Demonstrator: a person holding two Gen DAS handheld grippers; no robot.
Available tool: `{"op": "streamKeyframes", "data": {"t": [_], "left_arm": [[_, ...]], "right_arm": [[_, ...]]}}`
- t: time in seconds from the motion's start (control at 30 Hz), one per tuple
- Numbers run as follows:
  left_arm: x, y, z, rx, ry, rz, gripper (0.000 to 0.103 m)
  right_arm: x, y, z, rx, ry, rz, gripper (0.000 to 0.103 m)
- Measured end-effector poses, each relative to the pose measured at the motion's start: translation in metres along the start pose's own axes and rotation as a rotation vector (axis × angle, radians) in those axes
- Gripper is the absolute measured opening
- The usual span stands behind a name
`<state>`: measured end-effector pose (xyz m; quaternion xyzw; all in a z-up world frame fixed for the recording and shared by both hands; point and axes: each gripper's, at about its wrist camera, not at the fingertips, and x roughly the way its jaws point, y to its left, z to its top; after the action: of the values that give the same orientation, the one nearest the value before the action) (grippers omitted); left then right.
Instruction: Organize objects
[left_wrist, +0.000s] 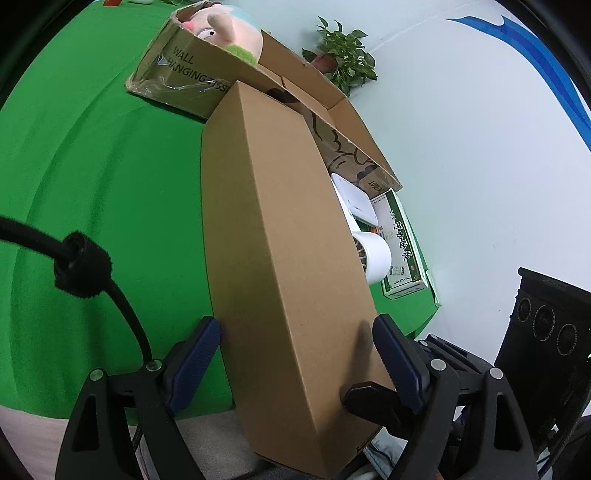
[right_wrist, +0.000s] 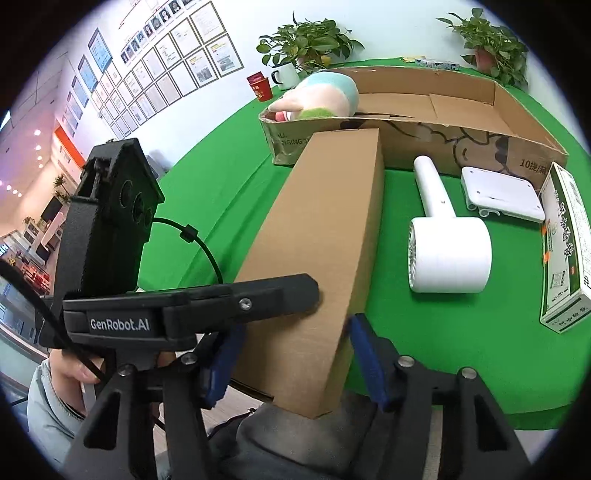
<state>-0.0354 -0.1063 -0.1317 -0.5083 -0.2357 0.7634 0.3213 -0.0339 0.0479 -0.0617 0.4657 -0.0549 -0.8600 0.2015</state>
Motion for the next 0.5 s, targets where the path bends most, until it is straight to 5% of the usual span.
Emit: {"op": "streamKeyframes", "data": {"t": [0.2, 0.3, 0.5], "left_arm": [[-0.003, 0.002, 0.000, 0.009, 0.010, -0.007, 0.084], [-0.003, 0.000, -0.001, 0.007, 0.022, -0.076, 0.083], [0.005, -0.008, -0.002, 0.035, 0.076, -0.120, 0.082]], "right_arm": [[0.010, 0.014, 0.000, -0.043, 0.036, -0.010, 0.087], [0.012, 0.022, -0.002, -0.087, 0.030, -0.050, 0.099], [0.020, 0.012, 0.003, -0.094, 0.026, -0.157, 0.099]]}}
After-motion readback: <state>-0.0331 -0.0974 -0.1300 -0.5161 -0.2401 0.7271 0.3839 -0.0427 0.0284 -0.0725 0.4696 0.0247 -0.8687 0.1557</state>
